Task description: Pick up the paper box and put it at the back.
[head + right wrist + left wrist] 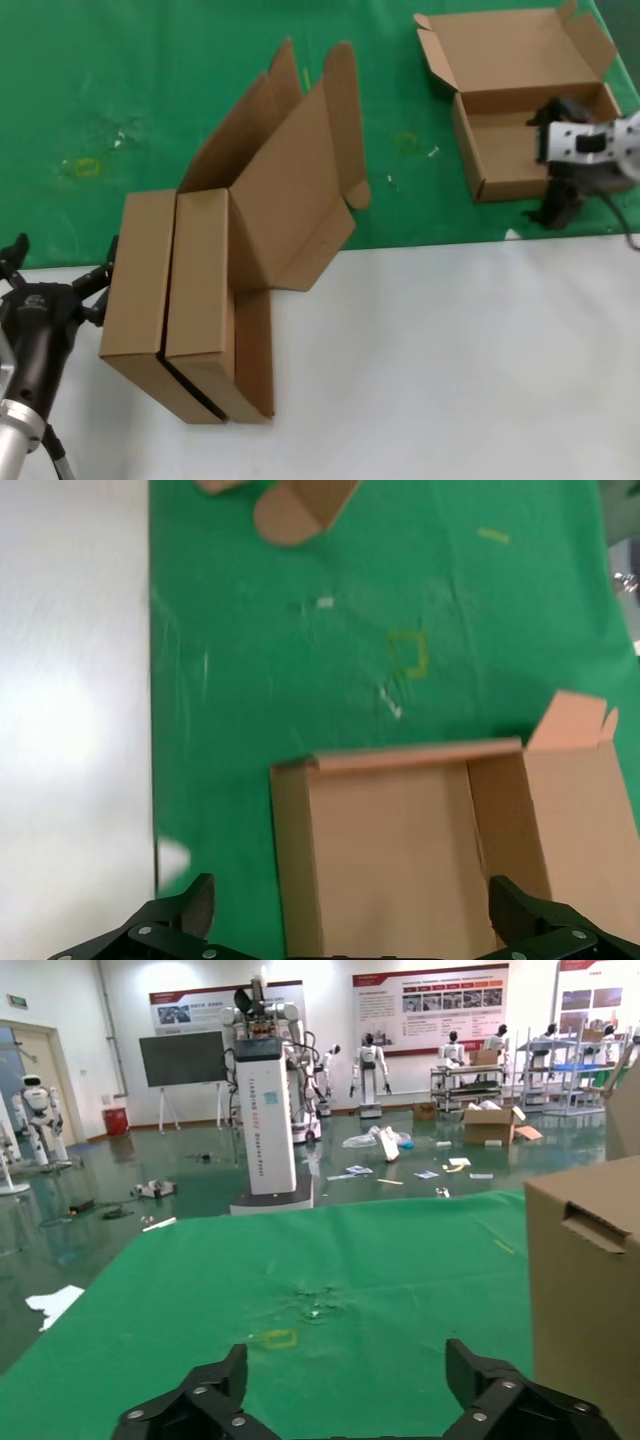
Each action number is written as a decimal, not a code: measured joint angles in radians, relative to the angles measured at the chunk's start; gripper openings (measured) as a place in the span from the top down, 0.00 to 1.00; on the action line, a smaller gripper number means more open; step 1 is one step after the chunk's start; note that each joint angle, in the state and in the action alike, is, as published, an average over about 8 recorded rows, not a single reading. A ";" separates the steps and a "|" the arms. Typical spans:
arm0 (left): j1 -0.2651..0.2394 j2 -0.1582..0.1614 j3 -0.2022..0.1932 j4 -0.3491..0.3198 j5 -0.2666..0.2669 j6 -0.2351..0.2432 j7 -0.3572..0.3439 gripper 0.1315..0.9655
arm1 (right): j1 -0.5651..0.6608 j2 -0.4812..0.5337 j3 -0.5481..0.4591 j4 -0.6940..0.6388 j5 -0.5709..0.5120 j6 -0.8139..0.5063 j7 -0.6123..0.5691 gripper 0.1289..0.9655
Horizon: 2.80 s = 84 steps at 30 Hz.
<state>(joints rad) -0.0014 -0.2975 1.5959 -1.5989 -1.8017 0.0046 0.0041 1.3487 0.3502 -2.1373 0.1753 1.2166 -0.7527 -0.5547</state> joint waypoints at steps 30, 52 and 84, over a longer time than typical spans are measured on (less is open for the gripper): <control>0.001 -0.001 0.002 -0.001 0.001 -0.002 -0.002 0.02 | -0.594 -0.022 0.236 0.627 0.257 0.331 0.244 0.00; 0.001 -0.002 0.003 -0.001 0.001 -0.004 -0.003 0.00 | -1.034 -0.038 0.412 1.092 0.447 0.577 0.425 0.00; 0.001 -0.002 0.004 -0.001 0.002 -0.004 -0.004 0.00 | -1.298 -0.048 0.517 1.372 0.562 0.725 0.534 0.00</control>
<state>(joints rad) 0.0000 -0.2999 1.5999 -1.6000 -1.8001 0.0002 0.0001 0.0503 0.3019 -1.6200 1.5470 1.7783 -0.0280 -0.0206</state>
